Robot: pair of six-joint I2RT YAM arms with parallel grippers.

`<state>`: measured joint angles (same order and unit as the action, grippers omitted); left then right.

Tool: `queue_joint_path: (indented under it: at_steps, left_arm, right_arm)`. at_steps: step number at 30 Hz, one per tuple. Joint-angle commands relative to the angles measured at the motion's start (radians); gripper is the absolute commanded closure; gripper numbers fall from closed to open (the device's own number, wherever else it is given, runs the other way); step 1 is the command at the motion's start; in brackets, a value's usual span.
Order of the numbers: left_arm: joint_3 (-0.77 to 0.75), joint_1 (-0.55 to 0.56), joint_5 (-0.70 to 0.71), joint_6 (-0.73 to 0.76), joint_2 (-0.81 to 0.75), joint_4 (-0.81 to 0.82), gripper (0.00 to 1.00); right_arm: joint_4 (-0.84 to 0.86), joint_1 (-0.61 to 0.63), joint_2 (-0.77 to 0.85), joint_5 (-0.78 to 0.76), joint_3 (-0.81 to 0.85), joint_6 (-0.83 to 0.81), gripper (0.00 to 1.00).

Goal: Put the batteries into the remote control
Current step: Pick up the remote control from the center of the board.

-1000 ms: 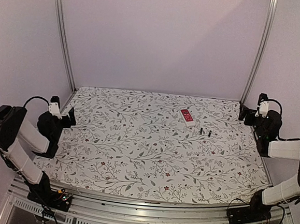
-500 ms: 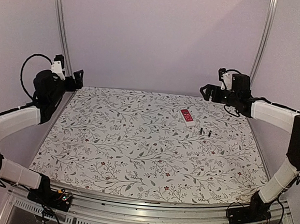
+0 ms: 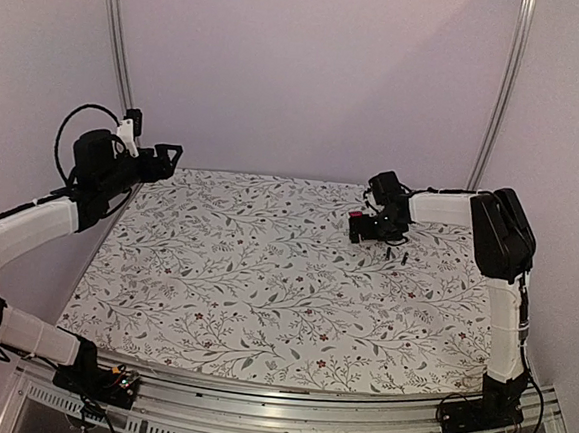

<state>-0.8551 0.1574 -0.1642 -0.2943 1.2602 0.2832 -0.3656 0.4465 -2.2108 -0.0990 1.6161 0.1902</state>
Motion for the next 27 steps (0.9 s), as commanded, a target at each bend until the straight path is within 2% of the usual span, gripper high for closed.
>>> queue_joint_path:
  at_steps: [1, 7, 10, 14, 18, 24, 27]
  left_arm:
    - [0.004, 0.008, -0.046, -0.037, -0.013, -0.013, 0.09]
    - [0.001, 0.008, -0.056, -0.051, 0.002, -0.015, 0.1]
    - [0.0, 0.008, -0.058, -0.049, 0.005, -0.014, 0.1]
    - [0.001, 0.007, -0.059, -0.05, 0.009, -0.013, 0.11]
    - [0.001, 0.006, -0.091, -0.043, 0.005, -0.004, 0.11]
    - [0.031, 0.009, -0.221, -0.012, -0.026, 0.081, 0.14]
    - [0.072, 0.016, -0.304, 0.006, -0.064, 0.169, 0.15]
  right_arm:
    - [-0.058, 0.002, -0.071, -0.005, 0.072, 0.0, 0.03]
    - [-0.069, 0.007, -0.113, -0.021, 0.084, -0.01, 0.14]
    - [-0.075, 0.009, -0.115, -0.029, 0.084, -0.019, 0.28]
    - [-0.084, 0.011, -0.107, -0.018, 0.086, -0.024, 0.53]
    - [-0.104, 0.029, -0.04, 0.041, 0.085, -0.051, 0.68]
    - [-0.137, 0.076, 0.157, 0.221, 0.055, -0.148, 0.75]
    - [-0.114, 0.101, 0.299, 0.37, -0.016, -0.223, 0.77]
